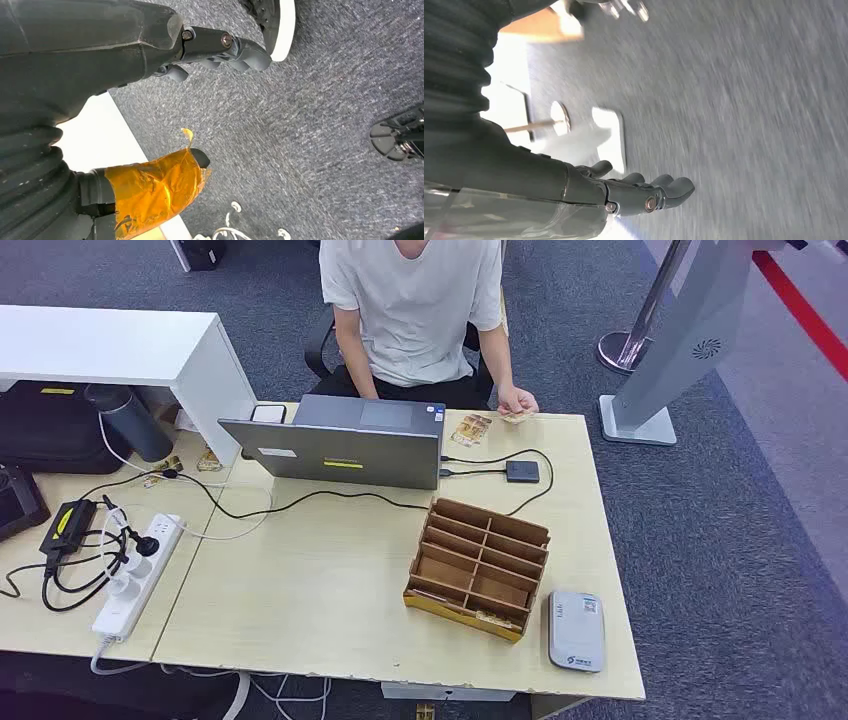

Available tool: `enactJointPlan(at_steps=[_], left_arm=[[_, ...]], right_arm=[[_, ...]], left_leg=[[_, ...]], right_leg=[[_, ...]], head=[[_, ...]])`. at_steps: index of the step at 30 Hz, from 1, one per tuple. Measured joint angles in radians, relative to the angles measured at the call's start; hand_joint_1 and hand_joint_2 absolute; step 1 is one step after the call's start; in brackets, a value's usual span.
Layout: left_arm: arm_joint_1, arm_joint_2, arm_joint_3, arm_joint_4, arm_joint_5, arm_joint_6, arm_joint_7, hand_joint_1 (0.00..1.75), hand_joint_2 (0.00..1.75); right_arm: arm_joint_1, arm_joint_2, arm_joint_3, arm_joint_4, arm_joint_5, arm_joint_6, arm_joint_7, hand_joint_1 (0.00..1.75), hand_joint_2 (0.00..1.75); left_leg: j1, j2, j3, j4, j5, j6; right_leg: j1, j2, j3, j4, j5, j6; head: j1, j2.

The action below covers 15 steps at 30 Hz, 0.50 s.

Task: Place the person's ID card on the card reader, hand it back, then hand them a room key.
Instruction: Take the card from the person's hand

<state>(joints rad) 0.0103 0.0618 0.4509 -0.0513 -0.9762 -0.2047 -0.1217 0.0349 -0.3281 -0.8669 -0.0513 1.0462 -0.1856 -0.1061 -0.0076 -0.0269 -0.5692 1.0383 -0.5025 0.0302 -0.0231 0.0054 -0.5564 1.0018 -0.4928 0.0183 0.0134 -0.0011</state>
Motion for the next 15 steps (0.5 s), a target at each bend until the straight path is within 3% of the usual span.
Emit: enactJointPlan(at_steps=[6, 10, 15], left_arm=[[-0.001, 0.001, 0.008, 0.002, -0.012, -0.002, -0.003, 0.0, 1.75], [-0.005, -0.001, 0.06, 0.008, -0.077, -0.006, -0.016, 0.0, 1.75], [-0.008, -0.008, 0.087, 0.008, -0.093, -0.016, -0.016, 0.0, 1.75]], right_arm=[[-0.001, -0.012, -0.007, -0.018, 0.0, -0.017, -0.012, 0.0, 1.75], [-0.011, -0.06, -0.036, -0.27, 0.008, -0.026, -0.062, 0.0, 1.75], [-0.018, -0.077, -0.016, -0.459, 0.013, 0.006, -0.079, 0.0, 1.75]], left_leg=[[0.0, 0.0, 0.0, 0.0, 0.0, 0.0], [0.0, 0.0, 0.0, 0.0, 0.0, 0.0], [0.0, 0.0, 0.0, 0.0, 0.0, 0.0]], right_leg=[[0.0, 0.0, 0.0, 0.0, 0.0, 0.0], [0.0, 0.0, 0.0, 0.0, 0.0, 0.0], [0.0, 0.0, 0.0, 0.0, 0.0, 0.0]], head=[[0.0, 0.0], [0.0, 0.0], [0.0, 0.0]])
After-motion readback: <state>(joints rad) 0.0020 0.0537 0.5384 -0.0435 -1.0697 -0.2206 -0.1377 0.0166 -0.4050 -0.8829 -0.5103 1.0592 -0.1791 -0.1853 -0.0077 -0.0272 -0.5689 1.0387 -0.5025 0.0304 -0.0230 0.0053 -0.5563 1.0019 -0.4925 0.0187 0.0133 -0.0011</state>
